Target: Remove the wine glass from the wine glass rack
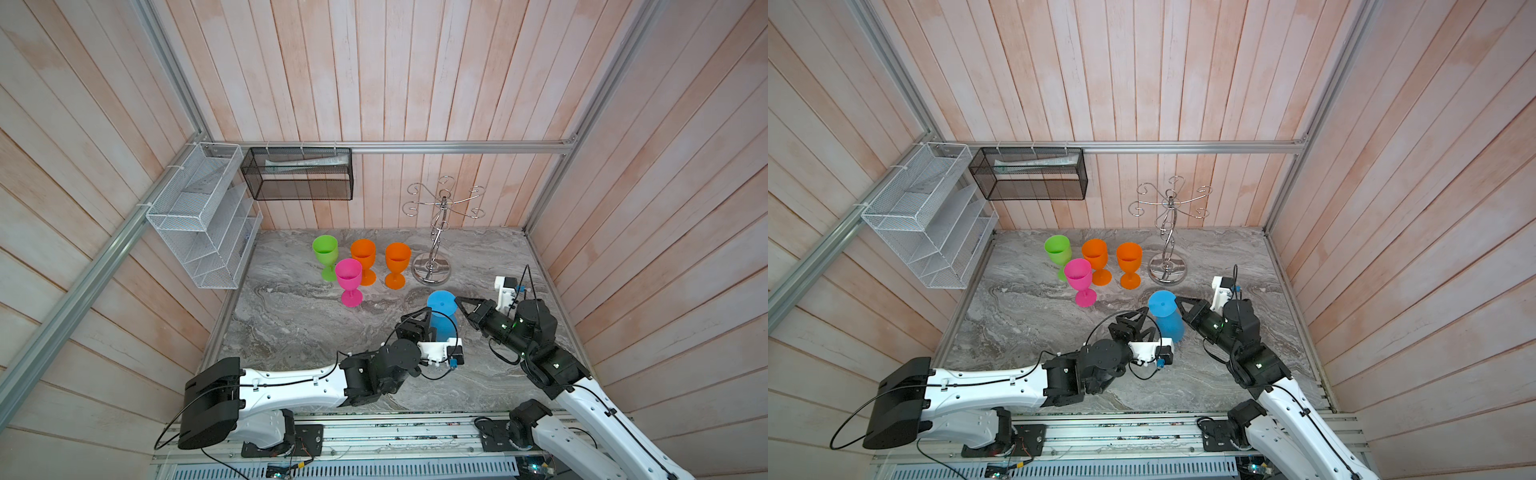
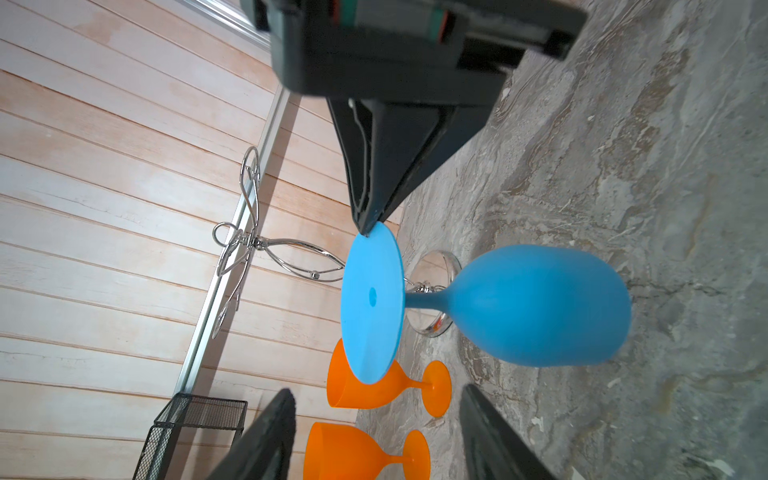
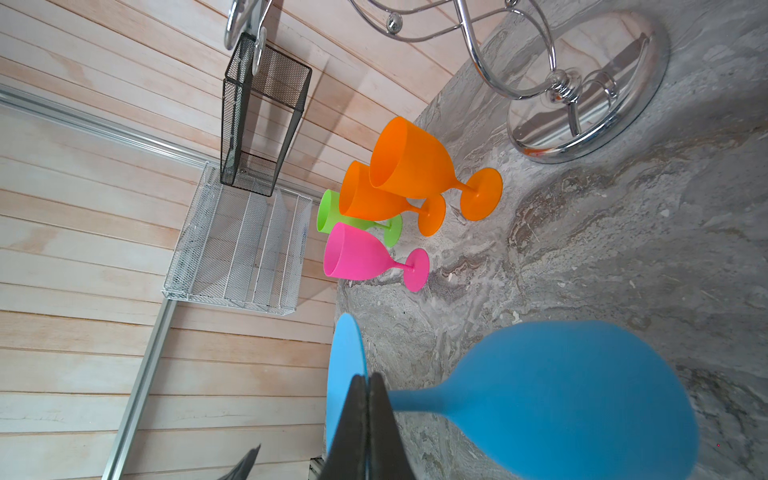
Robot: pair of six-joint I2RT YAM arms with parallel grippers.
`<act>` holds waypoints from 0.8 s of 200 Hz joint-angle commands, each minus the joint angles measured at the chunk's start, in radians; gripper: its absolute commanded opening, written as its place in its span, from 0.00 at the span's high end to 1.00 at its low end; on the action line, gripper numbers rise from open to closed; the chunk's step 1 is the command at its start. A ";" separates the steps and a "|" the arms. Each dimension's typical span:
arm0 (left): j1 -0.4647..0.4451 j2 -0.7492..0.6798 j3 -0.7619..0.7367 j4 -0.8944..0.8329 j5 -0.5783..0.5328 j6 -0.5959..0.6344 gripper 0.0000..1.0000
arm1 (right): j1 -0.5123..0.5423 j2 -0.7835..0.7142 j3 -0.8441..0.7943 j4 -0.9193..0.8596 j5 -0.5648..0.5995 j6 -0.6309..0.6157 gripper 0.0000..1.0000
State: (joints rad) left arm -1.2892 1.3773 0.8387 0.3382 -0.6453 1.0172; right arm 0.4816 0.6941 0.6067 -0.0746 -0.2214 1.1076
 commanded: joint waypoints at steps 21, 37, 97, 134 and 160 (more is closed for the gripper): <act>0.032 0.059 0.023 0.074 0.048 0.062 0.36 | 0.010 -0.006 0.035 0.042 0.007 0.012 1.00; 0.043 0.074 0.030 0.095 0.056 0.072 0.38 | 0.012 -0.007 0.035 0.047 0.005 0.013 1.00; 0.075 0.105 0.051 0.144 0.069 0.100 0.44 | 0.020 0.001 0.036 0.058 0.010 0.014 1.00; 0.088 0.119 0.065 0.152 0.080 0.109 0.50 | 0.021 0.011 0.039 0.072 0.007 0.014 1.00; 0.094 0.125 0.075 0.151 0.087 0.110 0.60 | 0.023 0.018 0.039 0.079 0.005 0.015 1.00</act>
State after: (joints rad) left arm -1.2045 1.4883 0.8776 0.4644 -0.5789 1.1263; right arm 0.4969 0.7101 0.6102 -0.0360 -0.2214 1.1187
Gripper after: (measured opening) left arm 0.438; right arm 0.041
